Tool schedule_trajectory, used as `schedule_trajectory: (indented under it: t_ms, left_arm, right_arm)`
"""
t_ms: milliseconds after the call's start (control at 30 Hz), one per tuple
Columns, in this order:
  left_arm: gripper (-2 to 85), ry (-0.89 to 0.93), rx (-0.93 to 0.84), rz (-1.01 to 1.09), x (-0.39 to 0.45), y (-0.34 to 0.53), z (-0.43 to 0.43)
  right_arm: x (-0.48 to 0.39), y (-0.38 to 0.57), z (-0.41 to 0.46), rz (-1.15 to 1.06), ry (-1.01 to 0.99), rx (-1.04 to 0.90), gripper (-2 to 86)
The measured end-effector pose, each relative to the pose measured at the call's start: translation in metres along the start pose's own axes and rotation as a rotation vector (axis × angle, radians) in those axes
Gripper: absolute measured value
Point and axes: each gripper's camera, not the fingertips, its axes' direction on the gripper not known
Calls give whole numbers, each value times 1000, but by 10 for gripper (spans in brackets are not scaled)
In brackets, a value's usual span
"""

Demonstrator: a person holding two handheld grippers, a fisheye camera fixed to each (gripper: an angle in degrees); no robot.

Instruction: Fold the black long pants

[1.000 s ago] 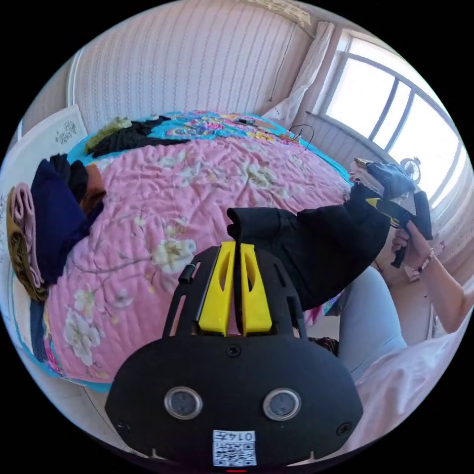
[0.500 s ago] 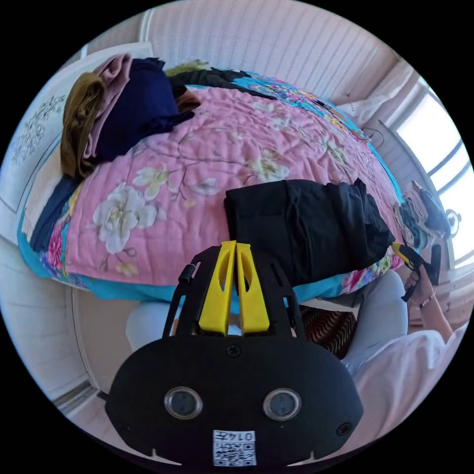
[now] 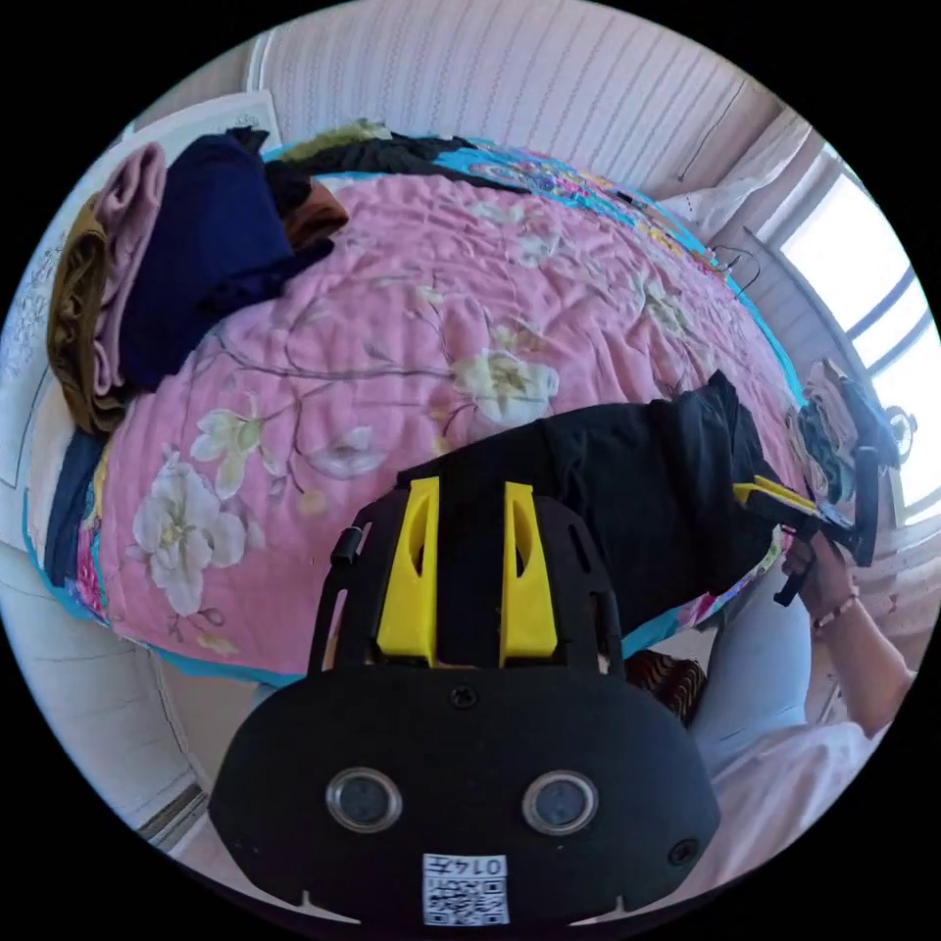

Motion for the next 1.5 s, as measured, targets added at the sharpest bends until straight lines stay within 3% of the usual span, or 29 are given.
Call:
schedule_trajectory:
  t_ms: [233,433,533,700,800,867,933,1167,1333,1400,1500]
  left_arm:
    - [-2,-67,-2,159,21,3,-9]
    - [-10,29,59,122,4,17,-47]
    - [-10,96,149,114,-4,15,-83]
    - [-10,125,467,144,-15,14,-194]
    - [-10,89,643,141,-33,39,-249]
    - [-10,53,671,128,-50,62,-264]
    - [-10,10,637,118,-66,88,-263]
    - [-10,92,138,-102,-123,194,-162]
    - [-10,112,64,-113,-117,234,-149]
    - [-10,133,74,-132,-122,244,-154]
    - [-10,184,93,-144,-132,257,-163]
  right_arm:
    - [-6,-1,-26,-115,-57,-56,59]
    - [8,1,-85,-56,-190,110,41]
    - [28,-3,-137,11,-228,293,30]
    - [69,9,-242,111,-181,652,23]
    - [90,28,-270,199,-65,741,23]
    - [105,42,-273,277,-25,747,26]
    - [119,52,-266,356,20,687,30]
    - [123,68,-207,555,226,328,64]
    - [70,39,-203,565,534,341,64]
    - [36,12,-207,499,627,409,61]
    - [-22,-46,-190,192,466,385,57]
